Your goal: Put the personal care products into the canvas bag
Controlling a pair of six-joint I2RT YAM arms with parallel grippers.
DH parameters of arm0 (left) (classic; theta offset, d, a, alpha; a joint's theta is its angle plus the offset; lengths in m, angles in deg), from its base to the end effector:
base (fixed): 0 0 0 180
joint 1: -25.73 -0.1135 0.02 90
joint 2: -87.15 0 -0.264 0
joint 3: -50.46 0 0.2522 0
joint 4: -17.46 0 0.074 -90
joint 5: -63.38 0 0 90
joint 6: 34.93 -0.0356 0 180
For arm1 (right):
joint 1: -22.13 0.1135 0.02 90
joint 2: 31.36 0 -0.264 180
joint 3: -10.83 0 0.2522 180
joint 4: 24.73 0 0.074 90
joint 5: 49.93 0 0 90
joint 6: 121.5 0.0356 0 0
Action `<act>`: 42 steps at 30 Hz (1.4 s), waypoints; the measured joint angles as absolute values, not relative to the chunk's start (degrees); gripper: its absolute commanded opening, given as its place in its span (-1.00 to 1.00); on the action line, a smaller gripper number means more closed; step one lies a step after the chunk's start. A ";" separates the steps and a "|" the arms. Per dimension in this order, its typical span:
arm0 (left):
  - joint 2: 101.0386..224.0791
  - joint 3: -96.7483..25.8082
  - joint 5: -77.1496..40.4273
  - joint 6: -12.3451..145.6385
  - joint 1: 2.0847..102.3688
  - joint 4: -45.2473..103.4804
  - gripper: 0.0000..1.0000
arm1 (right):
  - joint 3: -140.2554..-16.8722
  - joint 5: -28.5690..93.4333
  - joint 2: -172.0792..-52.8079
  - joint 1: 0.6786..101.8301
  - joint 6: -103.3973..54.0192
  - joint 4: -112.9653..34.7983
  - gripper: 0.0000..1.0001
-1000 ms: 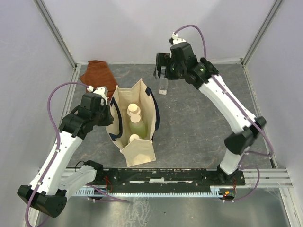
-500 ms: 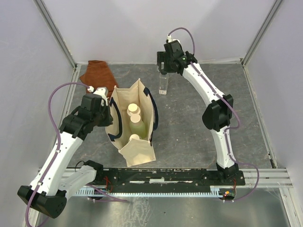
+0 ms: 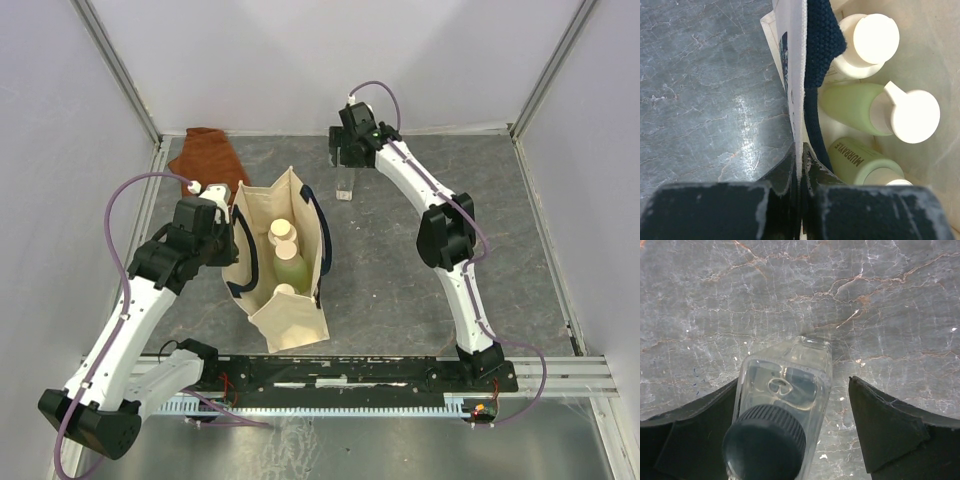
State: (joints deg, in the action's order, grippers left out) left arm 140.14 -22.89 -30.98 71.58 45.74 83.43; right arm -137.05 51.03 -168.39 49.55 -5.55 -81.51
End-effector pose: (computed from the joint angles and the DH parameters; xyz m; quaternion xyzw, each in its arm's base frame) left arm 0.1645 -0.0570 0.3338 0.0139 0.9252 -0.0848 0.3695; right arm 0.4795 0.2411 0.2626 0.0240 0.9231 0.0886 0.3734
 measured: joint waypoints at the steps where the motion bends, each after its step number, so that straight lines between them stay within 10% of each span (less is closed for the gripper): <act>1: 140.25 -22.89 -30.98 71.47 45.74 83.36 -0.95 | -136.95 50.88 -168.77 49.59 -5.35 -81.45 0.70; 5: 140.45 -22.74 -30.96 71.32 45.74 83.01 -0.95 | -136.16 50.64 -169.33 49.72 -5.11 -81.16 0.47; 16: 140.47 -21.28 -30.92 71.27 45.72 81.09 -0.95 | -133.89 51.76 -168.74 49.72 -7.87 -77.38 -0.99; 33: 140.45 -21.06 -30.59 71.27 45.72 80.54 -0.95 | -126.41 56.63 -149.01 58.84 -17.26 -93.01 -1.00; 42: 140.67 -20.90 -30.59 71.27 45.72 80.23 -0.95 | -145.14 58.18 -136.42 72.52 -19.41 -98.37 -1.00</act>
